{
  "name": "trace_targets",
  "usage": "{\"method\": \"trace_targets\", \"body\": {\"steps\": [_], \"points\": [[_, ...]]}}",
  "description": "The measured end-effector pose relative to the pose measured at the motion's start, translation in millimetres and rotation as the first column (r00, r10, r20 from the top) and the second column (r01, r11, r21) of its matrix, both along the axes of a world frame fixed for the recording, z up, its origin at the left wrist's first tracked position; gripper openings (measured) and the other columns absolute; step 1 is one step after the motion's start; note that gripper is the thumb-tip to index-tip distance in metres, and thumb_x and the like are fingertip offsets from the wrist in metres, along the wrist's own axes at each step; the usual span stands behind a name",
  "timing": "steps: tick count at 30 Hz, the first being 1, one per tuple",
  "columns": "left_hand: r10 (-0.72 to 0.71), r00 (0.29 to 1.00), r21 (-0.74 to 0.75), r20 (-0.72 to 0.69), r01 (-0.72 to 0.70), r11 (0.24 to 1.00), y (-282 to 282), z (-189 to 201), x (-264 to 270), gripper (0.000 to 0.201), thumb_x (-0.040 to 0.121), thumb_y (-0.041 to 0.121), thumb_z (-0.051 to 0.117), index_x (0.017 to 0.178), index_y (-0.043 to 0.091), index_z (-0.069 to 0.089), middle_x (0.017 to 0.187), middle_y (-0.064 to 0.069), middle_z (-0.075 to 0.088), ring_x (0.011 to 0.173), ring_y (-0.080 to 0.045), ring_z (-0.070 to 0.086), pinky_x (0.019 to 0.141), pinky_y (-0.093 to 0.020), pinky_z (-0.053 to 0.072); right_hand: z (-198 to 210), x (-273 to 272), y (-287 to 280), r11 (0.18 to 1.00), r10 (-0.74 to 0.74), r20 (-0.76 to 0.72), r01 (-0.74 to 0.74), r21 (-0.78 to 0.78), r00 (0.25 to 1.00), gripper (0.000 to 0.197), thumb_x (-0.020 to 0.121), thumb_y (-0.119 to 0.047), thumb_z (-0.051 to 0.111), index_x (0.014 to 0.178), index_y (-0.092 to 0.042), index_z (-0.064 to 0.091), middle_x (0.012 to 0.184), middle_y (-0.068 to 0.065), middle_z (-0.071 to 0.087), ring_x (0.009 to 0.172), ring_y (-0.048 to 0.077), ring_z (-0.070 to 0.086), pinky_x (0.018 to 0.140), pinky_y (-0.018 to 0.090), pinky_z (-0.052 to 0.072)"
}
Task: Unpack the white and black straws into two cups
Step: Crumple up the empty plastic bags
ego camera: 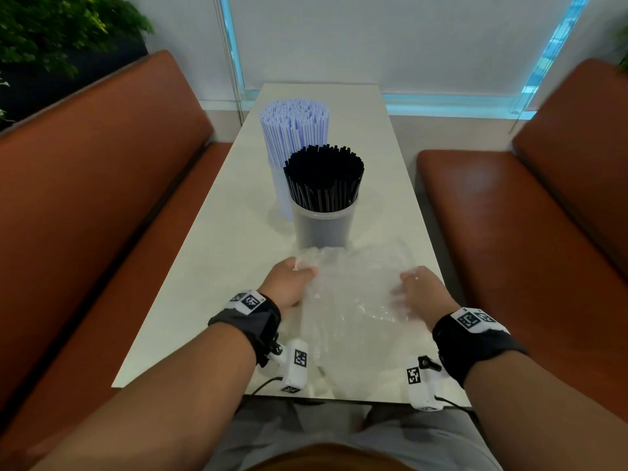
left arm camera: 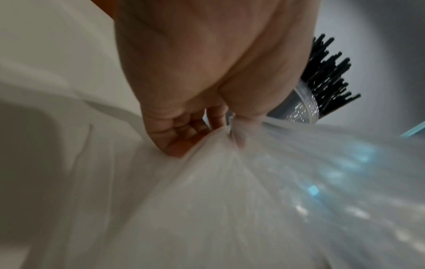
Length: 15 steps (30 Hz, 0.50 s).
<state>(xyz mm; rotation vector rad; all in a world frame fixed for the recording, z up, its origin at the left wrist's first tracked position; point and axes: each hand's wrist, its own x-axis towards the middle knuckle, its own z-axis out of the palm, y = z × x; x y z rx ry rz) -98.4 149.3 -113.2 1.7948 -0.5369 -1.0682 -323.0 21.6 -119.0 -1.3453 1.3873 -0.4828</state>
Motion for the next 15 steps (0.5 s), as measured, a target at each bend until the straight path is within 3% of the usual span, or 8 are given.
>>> {"method": "trace_targets", "body": {"steps": [2, 5, 8, 10, 12, 15], "points": [[0.055, 0.994, -0.099, -0.094, -0.064, 0.993, 6.2, 10.3, 1.6, 0.008, 0.095, 0.025, 0.064, 0.098, 0.02, 0.059, 0.091, -0.008, 0.073, 0.074, -0.029, 0.068, 0.066, -0.038, 0.053, 9.1, -1.9, -3.3, 0.998, -0.042, 0.073, 0.046, -0.05, 0.996, 0.014, 0.103, -0.017, 0.044, 0.091, -0.017, 0.049, 0.076, 0.005, 0.057, 0.052, 0.02, 0.051, 0.04, 0.021, 0.038], [0.114, 0.977, -0.182, -0.178, -0.147, 0.972, 12.7, 28.6, 1.7, 0.007, 0.095, 0.025, 0.067, 0.098, 0.025, 0.06, 0.083, 0.002, 0.073, 0.068, -0.016, 0.069, 0.059, -0.031, 0.054, 24.6, -4.8, -16.9, 0.918, 0.017, -0.1, -0.055, -0.394, 0.995, 0.017, 0.105, -0.021, 0.046, 0.089, -0.015, 0.048, 0.076, -0.003, 0.05, 0.069, 0.016, 0.048, 0.06, 0.031, 0.032], [0.117, 0.973, -0.156, -0.199, -0.149, 0.976, 22.3, 30.2, -2.2, 0.017, 0.093, 0.025, 0.07, 0.108, 0.019, 0.063, 0.09, -0.003, 0.075, 0.073, -0.018, 0.07, 0.064, -0.034, 0.058, 36.1, -7.8, -27.6, 0.838, 0.069, -0.165, -0.147, -0.525, 0.984, 0.019, 0.105, -0.023, 0.046, 0.091, -0.013, 0.051, 0.081, -0.003, 0.053, 0.077, 0.019, 0.052, 0.068, 0.027, 0.028], [0.036, 0.99, -0.025, -0.134, -0.04, 0.999, 33.5, 21.6, -6.0, 0.028, 0.091, 0.032, 0.071, 0.111, 0.013, 0.064, 0.099, -0.009, 0.076, 0.079, -0.023, 0.071, 0.068, -0.037, 0.06, 33.1, -8.4, -30.5, 0.831, 0.15, -0.314, -0.292, -0.474, 0.938, 0.022, 0.105, -0.027, 0.047, 0.107, -0.008, 0.059, 0.102, 0.01, 0.062, 0.1, 0.032, 0.057, 0.08, 0.033, 0.037], [-0.095, 0.995, 0.198, 0.038, 0.085, 0.976, 45.0, 9.7, -8.2, 0.042, 0.085, 0.049, 0.072, 0.106, 0.015, 0.062, 0.1, -0.007, 0.073, 0.082, -0.022, 0.069, 0.059, -0.03, 0.058, 25.1, -8.8, -26.1, 0.86, 0.23, -0.519, -0.422, -0.288, 0.823, 0.053, 0.101, -0.049, 0.051, 0.133, -0.007, 0.055, 0.133, 0.021, 0.055, 0.123, 0.038, 0.052, 0.099, 0.041, 0.042], [-0.263, 0.939, 0.454, 0.219, 0.141, 0.88, 54.7, 3.1, -5.5, 0.061, 0.074, 0.075, 0.065, 0.092, 0.018, 0.057, 0.093, -0.004, 0.068, 0.08, -0.023, 0.07, 0.057, -0.032, 0.061, 11.6, -9.2, -12.8, 0.91, 0.228, -0.748, -0.41, -0.064, 0.623, 0.099, 0.079, -0.085, 0.05, 0.145, -0.012, 0.045, 0.146, 0.019, 0.046, 0.132, 0.039, 0.047, 0.109, 0.044, 0.04]]}}
